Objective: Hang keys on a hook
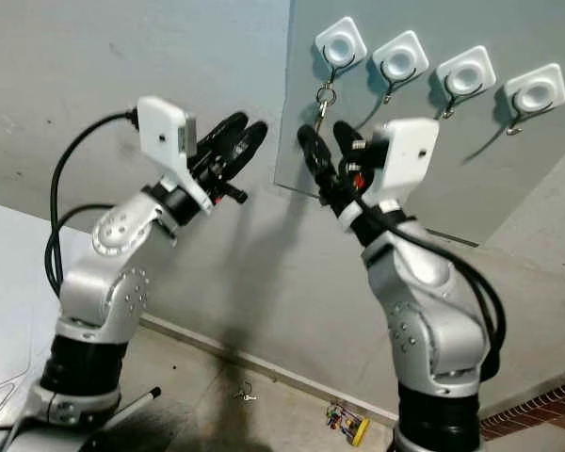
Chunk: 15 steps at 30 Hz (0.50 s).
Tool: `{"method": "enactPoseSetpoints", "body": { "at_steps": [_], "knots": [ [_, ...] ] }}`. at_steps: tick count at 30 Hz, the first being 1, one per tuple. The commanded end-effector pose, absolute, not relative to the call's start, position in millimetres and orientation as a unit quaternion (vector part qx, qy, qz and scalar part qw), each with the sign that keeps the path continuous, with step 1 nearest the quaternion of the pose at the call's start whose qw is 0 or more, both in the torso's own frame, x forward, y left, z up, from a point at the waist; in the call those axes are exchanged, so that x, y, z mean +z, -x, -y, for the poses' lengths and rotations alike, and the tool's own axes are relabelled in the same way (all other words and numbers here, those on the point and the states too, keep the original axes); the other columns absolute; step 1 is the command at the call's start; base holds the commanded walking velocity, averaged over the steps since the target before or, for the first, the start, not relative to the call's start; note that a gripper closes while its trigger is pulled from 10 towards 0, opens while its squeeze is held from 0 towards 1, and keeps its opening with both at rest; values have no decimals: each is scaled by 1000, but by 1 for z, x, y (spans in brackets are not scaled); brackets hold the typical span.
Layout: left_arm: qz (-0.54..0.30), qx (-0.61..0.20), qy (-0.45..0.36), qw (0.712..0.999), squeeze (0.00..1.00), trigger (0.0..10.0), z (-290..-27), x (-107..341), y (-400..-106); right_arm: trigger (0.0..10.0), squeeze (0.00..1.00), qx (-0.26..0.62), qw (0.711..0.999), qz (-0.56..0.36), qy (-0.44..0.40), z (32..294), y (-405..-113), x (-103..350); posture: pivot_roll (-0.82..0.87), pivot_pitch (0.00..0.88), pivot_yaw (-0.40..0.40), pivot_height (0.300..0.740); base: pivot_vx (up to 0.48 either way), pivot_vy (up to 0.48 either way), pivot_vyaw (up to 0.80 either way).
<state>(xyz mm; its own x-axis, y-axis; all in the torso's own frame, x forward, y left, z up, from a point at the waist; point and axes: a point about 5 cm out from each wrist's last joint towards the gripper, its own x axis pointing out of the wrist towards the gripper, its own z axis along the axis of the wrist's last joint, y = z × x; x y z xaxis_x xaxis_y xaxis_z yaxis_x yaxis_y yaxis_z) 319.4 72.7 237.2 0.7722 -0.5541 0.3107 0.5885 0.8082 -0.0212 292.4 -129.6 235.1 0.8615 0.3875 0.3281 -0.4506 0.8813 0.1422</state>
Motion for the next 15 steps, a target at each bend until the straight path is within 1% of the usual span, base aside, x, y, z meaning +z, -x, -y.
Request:
{"method": "enactPoseSetpoints", "body": {
  "at_steps": [1, 3, 4, 5, 6, 8, 9, 11, 12, 13, 15],
  "knots": [
    [131, -282, 54, 949, 0, 10000, -77, 226, -321, 10000, 1000, 218, 959, 147, -109, 132, -293, 226, -113, 53, -35, 740, 0, 0, 0],
    [111, -257, 59, 958, 0, 10000, -84, 208, -323, 10000, 992, 205, 962, 137, -114, 134, -294, 211, -107, 42, -33, 740, 0, 0, 0],
    [111, -257, 59, 958, 0, 10000, -84, 208, -323, 10000, 992, 205, 962, 137, -114, 134, -294, 211, -107, 42, -33, 740, 0, 0, 0],
    [106, -242, 56, 963, 0, 10000, -89, 198, -322, 10000, 686, 194, 965, 123, -126, 136, -295, 201, -106, 37, -33, 740, 0, 0, 0],
    [94, -232, 53, 967, 0, 10000, -91, 190, -323, 10000, 145, 175, 971, 107, -120, 139, -297, 193, -101, 28, -32, 740, 0, 0, 0],
    [85, -224, 50, 970, 0, 10000, -93, 185, -323, 10000, 145, 162, 975, 98, -115, 140, -298, 187, -101, 28, -32, 740, 0, 0, 0],
    [60, -205, 49, 976, 0, 10000, -99, 169, -324, 10000, 0, 134, 981, 79, -117, 144, -299, 173, -91, 5, -34, 740, 0, 0, 0],
    [40, -183, 55, 981, 0, 10000, -105, 156, -325, 10000, 0, 115, 986, 62, -104, 146, -298, 159, -88, 0, -34, 740, 0, 0, 0],
    [25, -170, 72, 982, 0, 10000, -109, 148, -325, 10000, 0, 113, 988, 53, -93, 147, -295, 148, -87, 0, -34, 740, 0, 0, 0],
    [20, -168, 82, 982, 0, 10000, -112, 143, -323, 10000, 0, 97, 992, 40, -76, 149, -295, 139, -82, 0, -34, 740, 0, 0, 0],
    [21, -160, 88, 983, 0, 10000, -115, 140, -322, 10000, 0, 84, 993, 31, -75, 151, -294, 131, -81, 0, -35, 740, 0, 0, 0]
  ]
}}
